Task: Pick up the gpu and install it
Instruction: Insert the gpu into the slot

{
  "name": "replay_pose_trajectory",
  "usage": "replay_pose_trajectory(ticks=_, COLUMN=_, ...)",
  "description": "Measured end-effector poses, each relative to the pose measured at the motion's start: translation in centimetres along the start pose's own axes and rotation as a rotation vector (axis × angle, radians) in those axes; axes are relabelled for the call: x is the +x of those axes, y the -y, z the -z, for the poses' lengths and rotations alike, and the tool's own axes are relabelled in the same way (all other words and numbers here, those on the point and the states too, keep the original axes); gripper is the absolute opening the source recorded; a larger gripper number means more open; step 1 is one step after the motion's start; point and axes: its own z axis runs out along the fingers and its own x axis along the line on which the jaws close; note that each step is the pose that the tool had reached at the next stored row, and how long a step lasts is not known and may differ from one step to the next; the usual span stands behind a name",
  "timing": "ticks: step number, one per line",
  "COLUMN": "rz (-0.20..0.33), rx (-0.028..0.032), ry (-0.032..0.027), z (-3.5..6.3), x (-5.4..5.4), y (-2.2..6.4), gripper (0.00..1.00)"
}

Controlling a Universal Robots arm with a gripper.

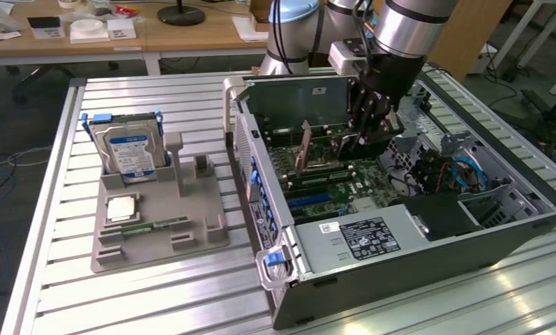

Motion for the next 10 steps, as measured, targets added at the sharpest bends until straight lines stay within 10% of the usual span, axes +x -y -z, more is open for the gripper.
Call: replay_pose_trajectory(ticks=10, rz=-0.014, rx=0.0004, ry=0.0004, z=-0.15, x=0.08, y=-0.09, gripper=0.27)
